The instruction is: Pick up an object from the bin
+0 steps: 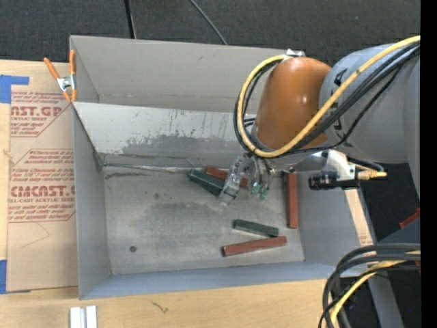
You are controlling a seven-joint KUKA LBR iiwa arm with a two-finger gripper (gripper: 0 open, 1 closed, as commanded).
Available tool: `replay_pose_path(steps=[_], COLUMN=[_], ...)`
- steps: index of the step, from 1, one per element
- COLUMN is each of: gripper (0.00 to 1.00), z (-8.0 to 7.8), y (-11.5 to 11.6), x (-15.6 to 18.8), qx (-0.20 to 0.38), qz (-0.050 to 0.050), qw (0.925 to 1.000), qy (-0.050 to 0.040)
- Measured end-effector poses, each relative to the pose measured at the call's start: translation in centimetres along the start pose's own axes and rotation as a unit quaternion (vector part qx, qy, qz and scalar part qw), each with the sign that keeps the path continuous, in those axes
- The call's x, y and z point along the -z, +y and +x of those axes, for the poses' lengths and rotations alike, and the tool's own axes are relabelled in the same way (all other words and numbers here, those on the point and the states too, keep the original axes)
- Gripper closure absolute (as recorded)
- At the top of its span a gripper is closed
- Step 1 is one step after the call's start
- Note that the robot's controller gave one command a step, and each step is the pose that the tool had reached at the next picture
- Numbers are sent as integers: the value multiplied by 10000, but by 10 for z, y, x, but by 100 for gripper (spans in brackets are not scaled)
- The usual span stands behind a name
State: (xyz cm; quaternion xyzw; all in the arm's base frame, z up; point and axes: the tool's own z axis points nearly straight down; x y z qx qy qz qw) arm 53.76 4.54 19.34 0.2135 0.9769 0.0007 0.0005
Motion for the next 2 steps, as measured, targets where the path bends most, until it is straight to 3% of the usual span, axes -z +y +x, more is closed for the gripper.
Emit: replay_pose_path(steps=[1, 2], gripper=[100, 100], z=[0, 1], y=[0, -9], x=[0, 31], qx=[-1, 387], qz=[0, 21], qw=[10000, 9992], qy=[0, 23])
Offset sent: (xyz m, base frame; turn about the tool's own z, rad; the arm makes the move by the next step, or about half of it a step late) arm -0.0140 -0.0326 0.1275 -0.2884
